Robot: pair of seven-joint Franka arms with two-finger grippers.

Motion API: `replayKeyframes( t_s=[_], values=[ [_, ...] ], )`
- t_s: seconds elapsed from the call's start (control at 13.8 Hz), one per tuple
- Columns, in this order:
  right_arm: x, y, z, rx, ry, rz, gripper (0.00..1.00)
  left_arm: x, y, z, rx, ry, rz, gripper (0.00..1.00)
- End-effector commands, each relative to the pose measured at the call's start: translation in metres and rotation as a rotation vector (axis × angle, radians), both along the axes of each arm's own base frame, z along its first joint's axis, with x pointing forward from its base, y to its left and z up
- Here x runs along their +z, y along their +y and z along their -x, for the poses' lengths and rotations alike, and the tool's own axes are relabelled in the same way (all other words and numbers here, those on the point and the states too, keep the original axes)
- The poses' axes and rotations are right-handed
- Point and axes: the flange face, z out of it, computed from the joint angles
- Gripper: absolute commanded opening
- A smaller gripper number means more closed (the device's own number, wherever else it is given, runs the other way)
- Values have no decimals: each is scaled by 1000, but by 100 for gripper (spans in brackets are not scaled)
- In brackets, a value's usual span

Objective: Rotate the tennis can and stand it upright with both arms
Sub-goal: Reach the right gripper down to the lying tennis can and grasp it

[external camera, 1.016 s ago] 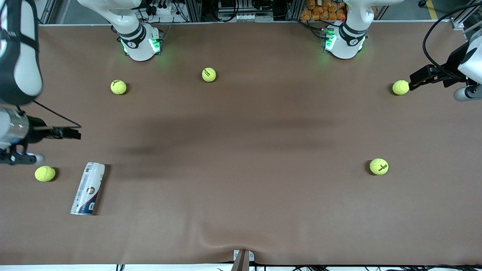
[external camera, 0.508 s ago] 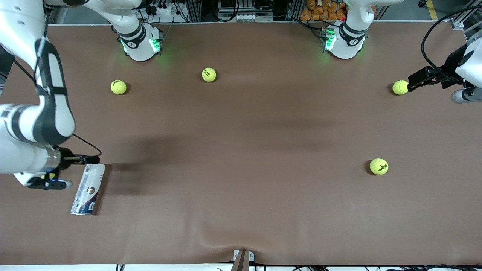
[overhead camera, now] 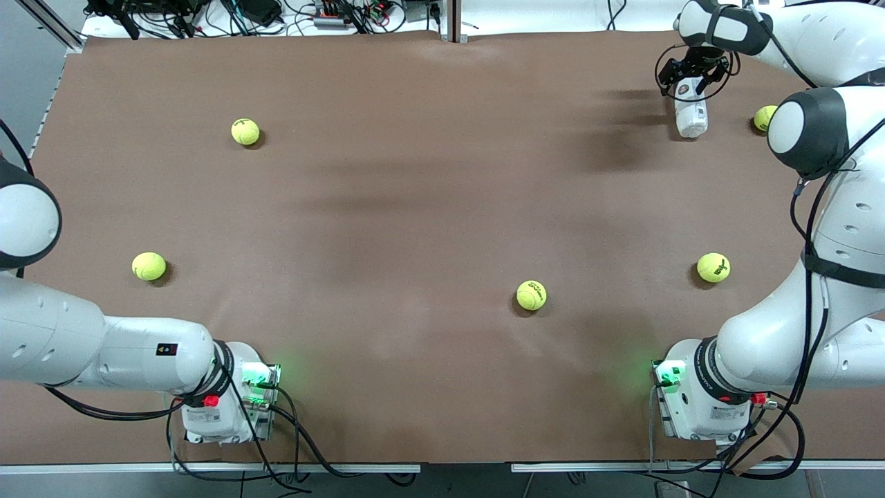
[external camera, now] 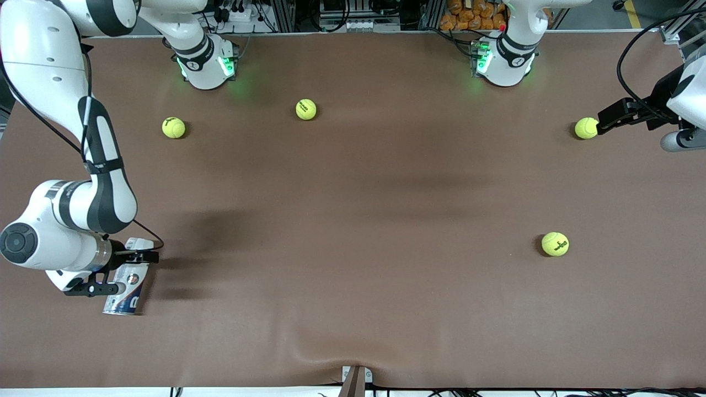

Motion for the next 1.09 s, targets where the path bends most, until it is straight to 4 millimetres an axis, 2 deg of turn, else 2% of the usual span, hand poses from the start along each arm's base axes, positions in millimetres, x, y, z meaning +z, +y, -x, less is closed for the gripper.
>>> replayKeyframes(
  t_s=[0.0, 0.15, 0.36, 0.65, 0.8, 1.02],
  values=[
    [1, -6, -6, 31, -9, -2, 100, 2, 1, -1, -15, -2, 14, 100],
    [1, -11, -6, 61, -9, 5, 100, 2, 1, -1, -13, -4, 14, 100],
    [-18, -28, -5, 75, -17, 3, 100, 3, 0, -1, -15, -7, 14, 100],
    [-36, -35, -8, 64, -60, 3, 100, 7, -2, -1, -18, -14, 13, 100],
    [-48, -42, -6, 116, -56, -3, 100, 6, -7, -2, -24, -22, 13, 100],
    [-53, -48, -8, 178, -81, 1, 100, 6, -6, -2, -23, -22, 13, 100]
  ],
)
